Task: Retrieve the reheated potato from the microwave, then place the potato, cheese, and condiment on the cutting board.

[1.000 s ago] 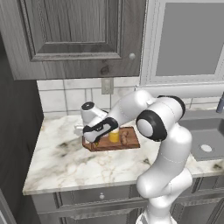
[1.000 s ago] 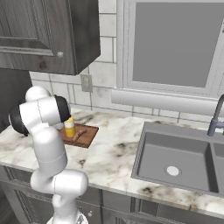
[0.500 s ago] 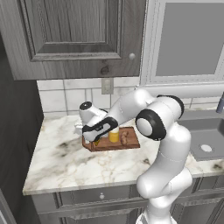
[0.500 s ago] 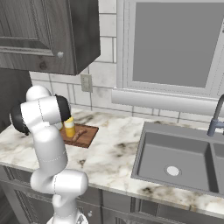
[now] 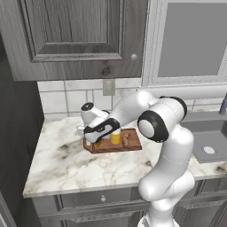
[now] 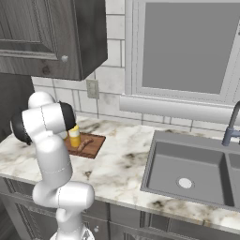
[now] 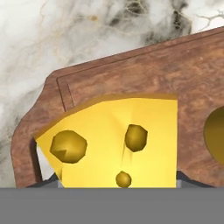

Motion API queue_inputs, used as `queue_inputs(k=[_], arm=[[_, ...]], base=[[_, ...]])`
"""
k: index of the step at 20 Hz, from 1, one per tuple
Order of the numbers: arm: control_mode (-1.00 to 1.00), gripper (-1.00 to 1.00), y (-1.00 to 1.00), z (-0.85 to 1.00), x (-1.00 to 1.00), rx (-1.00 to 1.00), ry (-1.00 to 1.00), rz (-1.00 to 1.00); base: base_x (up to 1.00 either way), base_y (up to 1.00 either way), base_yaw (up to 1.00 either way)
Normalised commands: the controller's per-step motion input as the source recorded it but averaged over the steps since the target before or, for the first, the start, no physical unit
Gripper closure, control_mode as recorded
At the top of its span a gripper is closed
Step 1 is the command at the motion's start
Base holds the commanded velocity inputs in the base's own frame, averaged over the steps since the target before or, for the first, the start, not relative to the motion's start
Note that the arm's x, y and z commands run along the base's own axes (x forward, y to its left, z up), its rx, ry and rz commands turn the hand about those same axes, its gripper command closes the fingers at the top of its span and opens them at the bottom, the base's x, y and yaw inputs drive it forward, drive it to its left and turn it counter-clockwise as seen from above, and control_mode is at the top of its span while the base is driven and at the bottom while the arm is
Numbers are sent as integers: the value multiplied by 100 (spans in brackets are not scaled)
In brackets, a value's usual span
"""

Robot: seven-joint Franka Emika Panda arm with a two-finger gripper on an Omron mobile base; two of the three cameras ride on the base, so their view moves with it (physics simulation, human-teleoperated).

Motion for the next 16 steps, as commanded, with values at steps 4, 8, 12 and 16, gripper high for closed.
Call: queue_inputs(k=[4,8,12,16], arm=[[-100,-100,-8,12,-4,0,0,-1],[-100,-100,0,24,-8,0,0,-1],[-100,-100,0,34,-7,0,0,-2],[-100,-100,0,34,-19,0,3,-1]], base=[[0,0,0],[0,0,0],[0,0,0],[0,0,0]])
